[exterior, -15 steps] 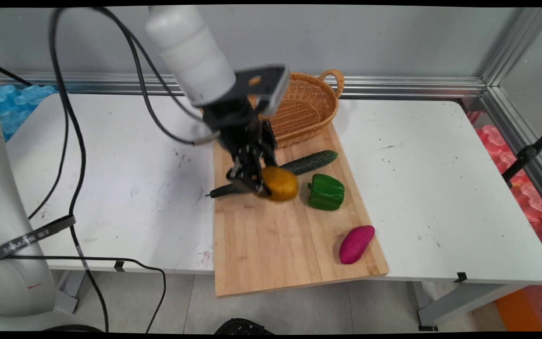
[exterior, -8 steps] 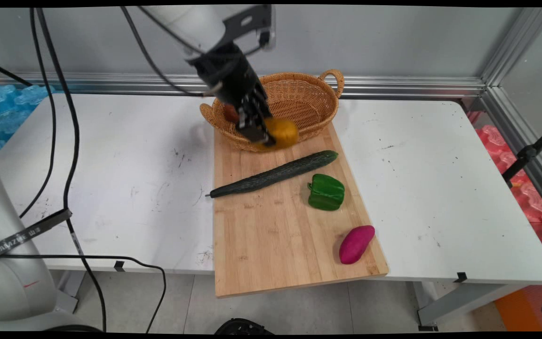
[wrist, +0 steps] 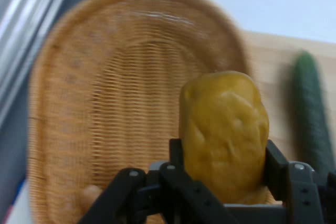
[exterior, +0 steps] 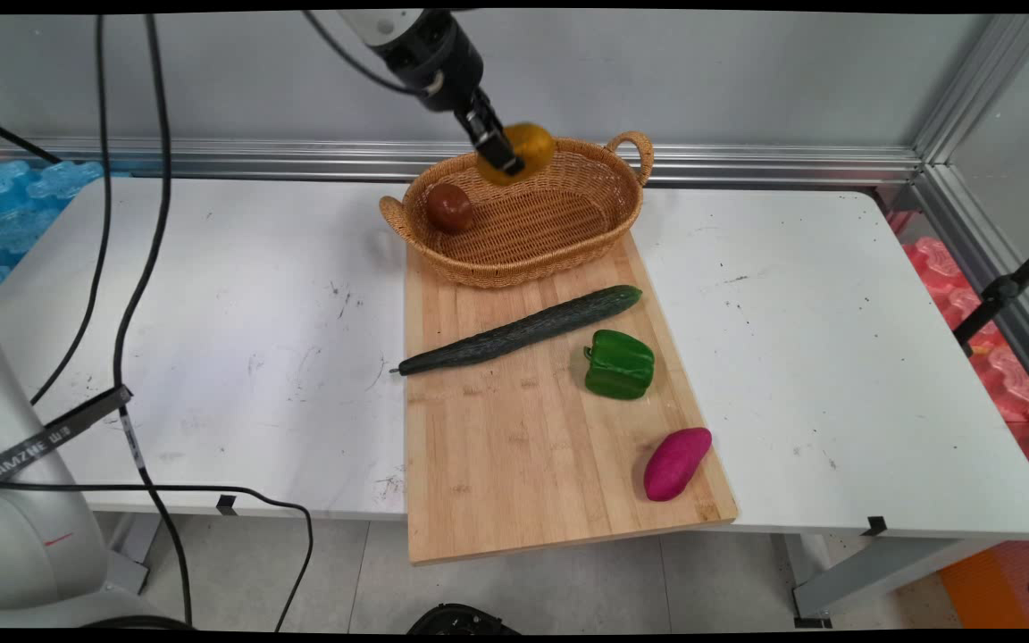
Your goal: Place the picked object in the vegetable basket
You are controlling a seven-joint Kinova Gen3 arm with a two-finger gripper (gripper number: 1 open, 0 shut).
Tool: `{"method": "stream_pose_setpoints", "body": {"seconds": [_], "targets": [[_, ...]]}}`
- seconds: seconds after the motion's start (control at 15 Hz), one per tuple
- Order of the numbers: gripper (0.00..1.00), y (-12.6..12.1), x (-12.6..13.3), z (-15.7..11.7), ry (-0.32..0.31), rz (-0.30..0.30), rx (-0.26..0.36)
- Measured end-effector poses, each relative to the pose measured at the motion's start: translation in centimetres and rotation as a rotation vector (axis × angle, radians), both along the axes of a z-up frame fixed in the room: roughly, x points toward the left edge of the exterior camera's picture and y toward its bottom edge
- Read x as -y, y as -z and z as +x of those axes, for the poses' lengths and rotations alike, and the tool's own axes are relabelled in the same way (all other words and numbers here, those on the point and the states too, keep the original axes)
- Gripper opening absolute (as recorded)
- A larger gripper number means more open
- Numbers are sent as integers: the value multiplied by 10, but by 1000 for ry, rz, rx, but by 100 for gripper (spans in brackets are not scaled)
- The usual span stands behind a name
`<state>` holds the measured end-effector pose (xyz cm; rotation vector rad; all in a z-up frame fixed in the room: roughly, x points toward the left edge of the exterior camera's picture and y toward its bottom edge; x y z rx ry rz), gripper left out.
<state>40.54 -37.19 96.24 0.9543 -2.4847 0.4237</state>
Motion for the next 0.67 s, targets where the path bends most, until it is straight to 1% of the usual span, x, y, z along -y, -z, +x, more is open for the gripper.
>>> {"method": "stream_pose_setpoints", "body": {"seconds": [0.13, 0.27, 0.4, 0.53, 0.67], "targets": [[0, 9, 25, 6, -65, -23, -5], [0, 22, 49, 9, -117, -37, -10], [0, 34, 68, 9, -151, -44, -14], [0, 45, 83, 8, -169, -47, -16], [0, 61, 102, 4, -183, -47, -15]]}}
